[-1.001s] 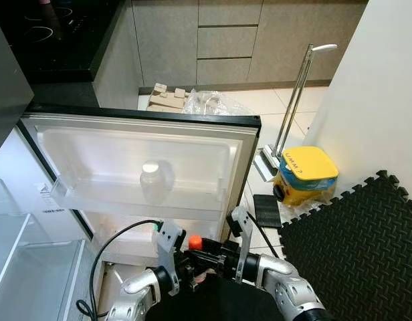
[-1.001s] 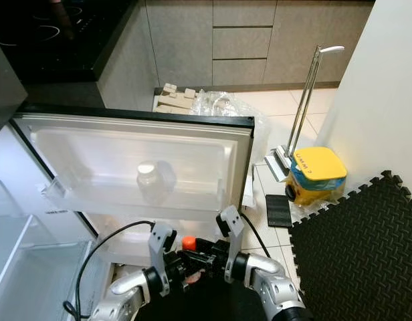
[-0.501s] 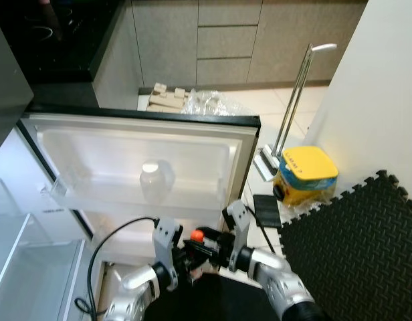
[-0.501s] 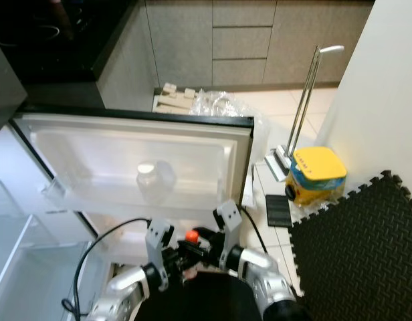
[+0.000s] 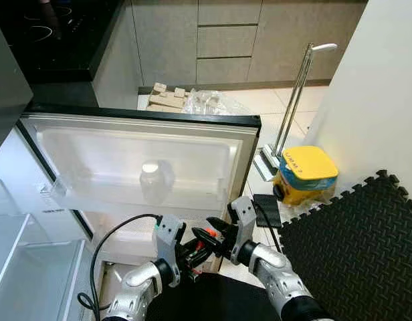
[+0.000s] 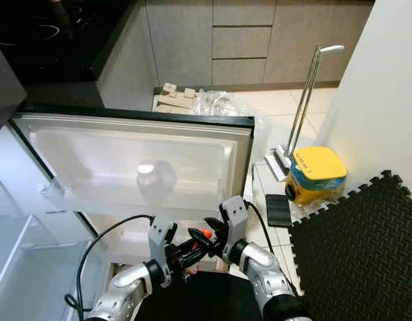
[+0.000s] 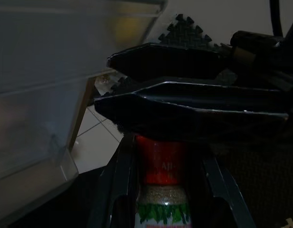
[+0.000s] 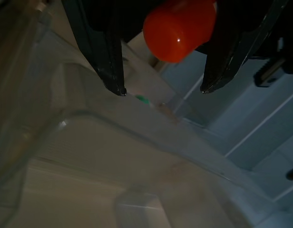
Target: Restocking fridge
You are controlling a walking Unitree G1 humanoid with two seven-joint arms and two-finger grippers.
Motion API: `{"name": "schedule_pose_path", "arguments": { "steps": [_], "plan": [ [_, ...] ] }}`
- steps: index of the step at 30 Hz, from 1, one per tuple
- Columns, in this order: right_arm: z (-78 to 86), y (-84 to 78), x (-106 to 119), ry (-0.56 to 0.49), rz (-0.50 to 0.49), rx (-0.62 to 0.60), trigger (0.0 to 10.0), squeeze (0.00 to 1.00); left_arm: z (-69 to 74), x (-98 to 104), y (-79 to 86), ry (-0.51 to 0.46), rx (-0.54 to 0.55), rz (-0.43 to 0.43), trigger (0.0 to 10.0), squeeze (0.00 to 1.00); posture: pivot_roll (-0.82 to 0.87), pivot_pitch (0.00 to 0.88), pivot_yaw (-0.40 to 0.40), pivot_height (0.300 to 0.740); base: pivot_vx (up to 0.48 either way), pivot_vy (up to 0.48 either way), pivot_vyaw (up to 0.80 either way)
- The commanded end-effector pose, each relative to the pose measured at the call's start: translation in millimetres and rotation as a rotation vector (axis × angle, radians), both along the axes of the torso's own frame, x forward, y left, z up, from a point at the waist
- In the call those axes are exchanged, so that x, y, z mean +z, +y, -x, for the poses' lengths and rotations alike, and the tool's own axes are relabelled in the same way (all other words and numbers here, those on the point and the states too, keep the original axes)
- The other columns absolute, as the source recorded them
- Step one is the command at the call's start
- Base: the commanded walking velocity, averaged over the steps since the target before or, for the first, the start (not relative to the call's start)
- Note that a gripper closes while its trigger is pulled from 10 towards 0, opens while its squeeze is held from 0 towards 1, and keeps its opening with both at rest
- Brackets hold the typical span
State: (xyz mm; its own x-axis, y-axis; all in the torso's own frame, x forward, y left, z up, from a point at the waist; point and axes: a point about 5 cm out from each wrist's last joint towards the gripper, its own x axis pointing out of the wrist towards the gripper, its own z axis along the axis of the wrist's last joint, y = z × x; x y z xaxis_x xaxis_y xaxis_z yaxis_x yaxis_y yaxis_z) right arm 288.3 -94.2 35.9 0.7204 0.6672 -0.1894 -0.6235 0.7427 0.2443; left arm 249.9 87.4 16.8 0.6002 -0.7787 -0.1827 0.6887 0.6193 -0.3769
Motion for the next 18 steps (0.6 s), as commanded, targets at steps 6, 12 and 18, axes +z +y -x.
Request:
{"name": "schedule_pose_path", "arguments": {
  "steps": [6,12,18],
  "plan": [
    [-5.9,-44.3,-8,0.029,0.056,-0.237,10.0,0.00,-0.8,2,8.2,-0.034,0.025,0.011,10.0,0.00,-0.18,0.084,-0.008,0.740,0.000,0.000,0.00],
    [-9.1,-42.4,-4,0.004,0.034,-0.237,10.0,0.00,0.6,1,6.0,-0.032,0.012,0.010,10.0,0.00,-0.18,0.083,-0.009,0.740,0.000,0.000,0.00],
    [-11.5,-27.2,7,-0.042,-0.027,-0.150,10.0,0.00,5.0,-2,1.0,-0.024,-0.042,-0.012,10.0,0.00,-0.18,0.083,-0.010,0.740,0.000,0.000,0.00]
  ]
}}
